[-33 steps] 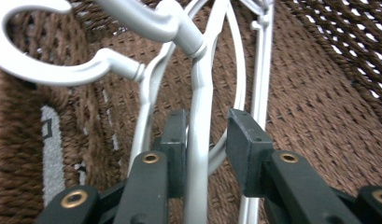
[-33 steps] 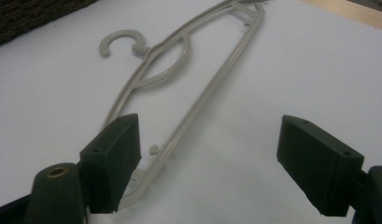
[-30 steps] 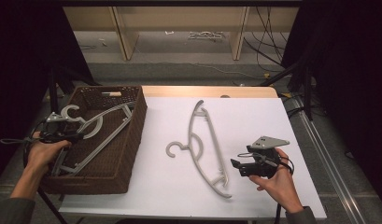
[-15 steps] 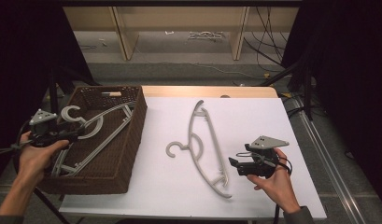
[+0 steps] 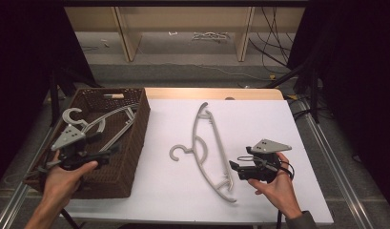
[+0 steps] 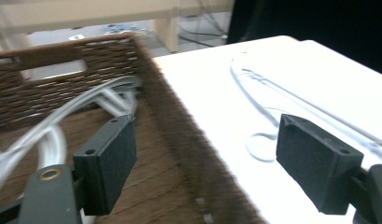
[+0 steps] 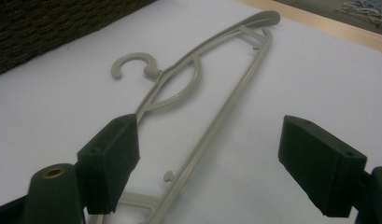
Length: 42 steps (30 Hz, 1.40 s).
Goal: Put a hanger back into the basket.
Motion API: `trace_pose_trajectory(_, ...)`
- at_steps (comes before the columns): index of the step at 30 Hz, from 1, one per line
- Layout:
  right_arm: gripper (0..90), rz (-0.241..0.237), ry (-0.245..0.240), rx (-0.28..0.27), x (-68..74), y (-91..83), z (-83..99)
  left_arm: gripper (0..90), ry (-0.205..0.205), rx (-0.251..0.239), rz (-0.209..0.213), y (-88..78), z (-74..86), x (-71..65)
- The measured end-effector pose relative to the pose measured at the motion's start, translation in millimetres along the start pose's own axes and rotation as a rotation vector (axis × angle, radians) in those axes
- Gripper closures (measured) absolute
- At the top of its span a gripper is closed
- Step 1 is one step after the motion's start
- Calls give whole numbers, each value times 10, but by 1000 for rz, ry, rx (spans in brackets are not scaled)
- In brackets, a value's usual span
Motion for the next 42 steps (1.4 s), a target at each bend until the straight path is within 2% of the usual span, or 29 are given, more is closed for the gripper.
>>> trace_pose_trajectory(1,215,0,0,0,0,0,0,195,0,0,0,0,0,0)
trace_pose_trajectory(2,212,-1,-1,0,3,4,2,193,8,9,7,15,9,-60)
trace_pose_trajectory(3,213,-1,0,0,3,4,2,190,24,-3,32,55,25,-166)
trace_pose_trajectory(5,210,0,0,-1,2,6,1,187,36,-12,43,70,32,-213)
trace_pose_trajectory(6,205,3,0,-3,3,10,1,178,51,-26,64,93,52,-295)
trace_pose_trajectory(7,205,3,0,-3,3,10,1,177,51,-26,64,93,52,-295)
trace_pose_trajectory(8,205,-3,0,-4,8,12,1,177,55,-40,84,122,90,-363)
trace_pose_trajectory(10,204,-4,5,-5,14,15,-1,174,86,-47,116,159,130,-413)
trace_pose_trajectory(15,202,-4,-2,-14,20,26,-4,173,83,-57,147,213,235,-532)
trace_pose_trajectory(16,201,-5,-1,-15,23,27,-4,173,102,-64,164,236,279,-591)
trace_pose_trajectory(17,201,-5,-1,-15,23,27,-4,173,102,-64,164,236,279,-591)
trace_pose_trajectory(18,201,-6,0,-16,26,30,-3,173,131,-57,166,246,319,-655)
trace_pose_trajectory(22,200,-8,6,-20,31,26,-5,173,140,-45,191,269,415,-783)
trace_pose_trajectory(23,199,-8,5,-20,32,26,-5,173,153,-46,195,281,439,-805)
trace_pose_trajectory(27,194,-10,3,-23,54,33,-8,169,138,-50,206,308,508,-835)
trace_pose_trajectory(29,185,-19,-9,-21,66,41,-9,169,117,-55,225,329,605,-864)
trace_pose_trajectory(31,184,-21,-6,-17,90,51,-10,169,125,-55,222,337,663,-877)
trace_pose_trajectory(32,183,-27,-12,-17,94,58,-11,169,159,-55,214,349,703,-878)
trace_pose_trajectory(33,183,-29,-6,-17,113,66,-13,169,168,-53,212,362,737,-887)
trace_pose_trajectory(36,183,-37,-21,-10,145,91,-15,169,152,-37,231,407,822,-901)
trace_pose_trajectory(39,179,-49,-34,3,200,139,-19,169,164,-28,231,441,843,-918)
trace_pose_trajectory(42,169,-68,-53,13,262,212,-22,169,151,-29,247,450,853,-931)
Point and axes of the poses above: each handheld gripper's, and its own axes: y roughly forward along the jaws, z roughly out of its underside, x roughly to its left, the point moved 2 cm from there along y, roughly forward along the jaws, and after that the axes turned 8 degrees about -y, right-handed, at the moved point
